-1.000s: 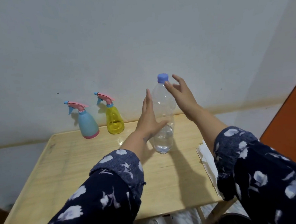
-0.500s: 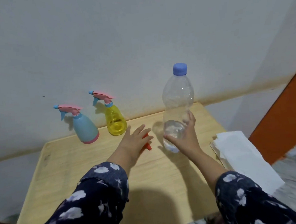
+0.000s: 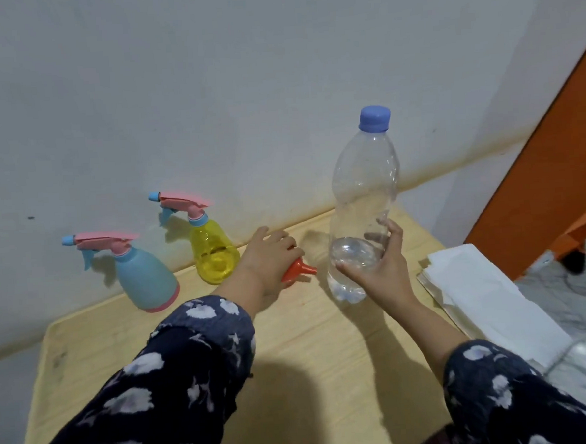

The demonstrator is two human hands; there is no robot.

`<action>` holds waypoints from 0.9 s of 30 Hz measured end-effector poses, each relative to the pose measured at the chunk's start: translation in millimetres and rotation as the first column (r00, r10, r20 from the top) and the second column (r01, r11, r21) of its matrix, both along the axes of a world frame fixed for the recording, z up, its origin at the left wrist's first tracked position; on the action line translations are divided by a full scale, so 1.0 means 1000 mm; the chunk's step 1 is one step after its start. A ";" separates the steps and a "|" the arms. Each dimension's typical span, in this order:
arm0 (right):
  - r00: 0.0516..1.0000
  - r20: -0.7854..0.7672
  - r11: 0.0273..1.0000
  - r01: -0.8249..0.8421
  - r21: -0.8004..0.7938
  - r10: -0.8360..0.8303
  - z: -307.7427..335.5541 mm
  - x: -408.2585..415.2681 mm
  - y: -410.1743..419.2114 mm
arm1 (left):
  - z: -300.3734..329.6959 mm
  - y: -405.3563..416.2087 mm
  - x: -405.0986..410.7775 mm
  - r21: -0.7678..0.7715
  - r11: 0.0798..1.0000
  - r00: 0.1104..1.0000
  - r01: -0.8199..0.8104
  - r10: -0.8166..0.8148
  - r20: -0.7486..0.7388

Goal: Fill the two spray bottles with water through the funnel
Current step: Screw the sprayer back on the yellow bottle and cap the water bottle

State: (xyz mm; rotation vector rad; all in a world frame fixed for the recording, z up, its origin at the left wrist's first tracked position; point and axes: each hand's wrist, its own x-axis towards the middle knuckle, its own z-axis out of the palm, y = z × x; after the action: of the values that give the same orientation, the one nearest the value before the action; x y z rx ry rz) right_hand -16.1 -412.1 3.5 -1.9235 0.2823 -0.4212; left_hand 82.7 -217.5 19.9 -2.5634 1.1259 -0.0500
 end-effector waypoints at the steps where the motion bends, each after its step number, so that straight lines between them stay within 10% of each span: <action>1: 1.000 0.001 1.000 0.011 0.005 -0.011 0.001 0.003 -0.004 | 0.002 -0.001 0.004 -0.092 0.995 0.999 -0.032 0.032 -0.007; 4: 0.999 0.013 0.999 0.035 0.005 -0.035 0.010 0.017 -0.021 | 0.002 -0.012 0.010 -0.371 0.904 0.976 -0.215 0.187 -0.109; 8: 0.999 0.028 1.000 0.023 0.002 -0.023 0.022 0.051 -0.052 | -0.011 -0.049 0.009 -0.665 0.551 0.864 -0.504 0.325 -0.385; 13: 0.999 0.042 1.000 -0.024 -0.013 0.024 0.023 0.103 -0.096 | -0.044 -0.110 0.019 -0.691 0.157 0.697 -0.706 0.332 -0.636; 27: 0.985 0.073 0.987 -0.159 0.030 0.157 -0.014 0.181 -0.143 | -0.099 -0.163 0.064 -0.686 0.078 0.655 -0.724 0.391 -0.647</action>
State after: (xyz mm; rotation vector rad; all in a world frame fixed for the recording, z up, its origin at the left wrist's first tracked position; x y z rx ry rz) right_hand 164.7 -555.4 -10.2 -1.8757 0.0891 -0.3751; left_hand 146.5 -380.8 -79.5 -4.0285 -0.2207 -0.1475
